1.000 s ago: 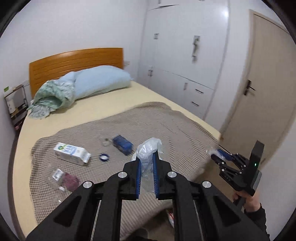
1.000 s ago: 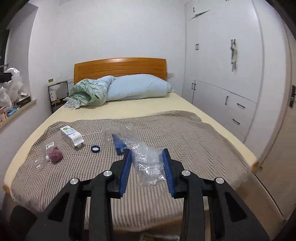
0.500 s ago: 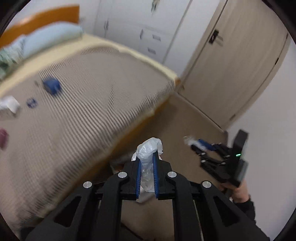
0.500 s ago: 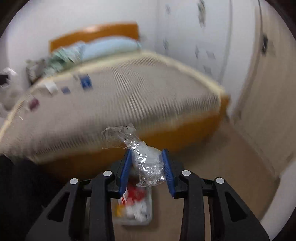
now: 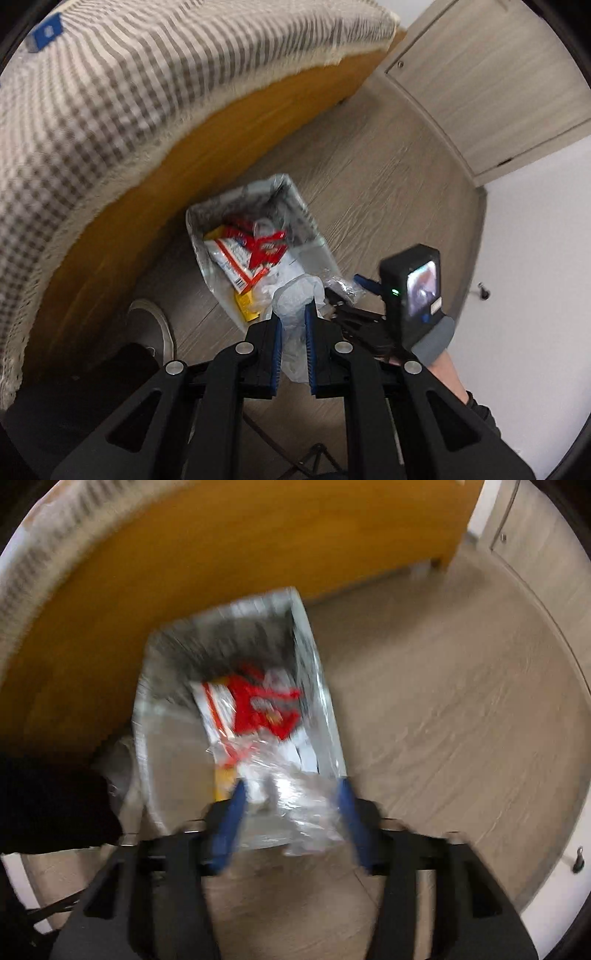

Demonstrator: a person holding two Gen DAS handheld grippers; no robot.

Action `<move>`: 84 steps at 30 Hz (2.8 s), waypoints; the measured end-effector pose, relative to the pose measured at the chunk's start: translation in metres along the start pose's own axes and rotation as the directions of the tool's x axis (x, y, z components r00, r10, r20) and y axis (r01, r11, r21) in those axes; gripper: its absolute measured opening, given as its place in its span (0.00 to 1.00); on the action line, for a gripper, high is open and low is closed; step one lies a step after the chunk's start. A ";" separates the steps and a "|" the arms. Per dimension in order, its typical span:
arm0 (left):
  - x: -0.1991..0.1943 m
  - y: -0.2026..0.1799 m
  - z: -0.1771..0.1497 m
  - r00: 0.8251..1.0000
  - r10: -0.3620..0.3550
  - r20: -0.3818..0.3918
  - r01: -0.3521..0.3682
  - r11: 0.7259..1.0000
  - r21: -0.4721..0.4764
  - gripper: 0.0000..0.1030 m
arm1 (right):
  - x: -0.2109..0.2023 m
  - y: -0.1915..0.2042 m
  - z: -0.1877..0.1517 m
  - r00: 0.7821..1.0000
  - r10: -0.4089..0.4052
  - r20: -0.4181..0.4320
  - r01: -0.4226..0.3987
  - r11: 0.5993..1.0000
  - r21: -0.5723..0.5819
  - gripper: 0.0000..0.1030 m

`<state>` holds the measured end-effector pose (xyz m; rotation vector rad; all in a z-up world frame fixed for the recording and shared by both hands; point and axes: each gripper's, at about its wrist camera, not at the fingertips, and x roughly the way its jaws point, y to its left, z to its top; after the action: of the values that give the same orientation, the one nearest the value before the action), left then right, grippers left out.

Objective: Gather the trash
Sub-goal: 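Carry both plastic pieces to the wastebasket and open both grippers over it, then move both tools back over the bed toward the remaining trash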

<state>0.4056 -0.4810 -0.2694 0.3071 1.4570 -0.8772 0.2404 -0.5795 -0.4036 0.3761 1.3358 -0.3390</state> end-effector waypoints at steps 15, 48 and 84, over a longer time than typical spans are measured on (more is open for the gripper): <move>0.178 -0.011 0.032 0.975 -0.020 -0.222 -0.002 0.995 -0.100 0.74 | -0.049 -0.067 -0.032 0.987 0.002 0.160 -0.043 0.967 0.252 0.62; -0.206 0.062 -0.045 0.795 0.197 0.574 -0.175 0.980 -0.093 0.85 | -0.262 0.033 0.002 0.869 -0.075 0.489 0.036 0.995 0.088 0.70; -0.350 0.483 -0.107 0.592 0.549 0.590 -0.276 0.826 -0.491 0.86 | -0.190 0.462 0.300 0.852 0.326 0.409 -0.113 0.878 -0.465 0.71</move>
<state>0.6957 0.0264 -0.1109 0.0120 0.7106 -0.2516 0.6701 -0.2983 -0.1280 0.0639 0.8287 0.0691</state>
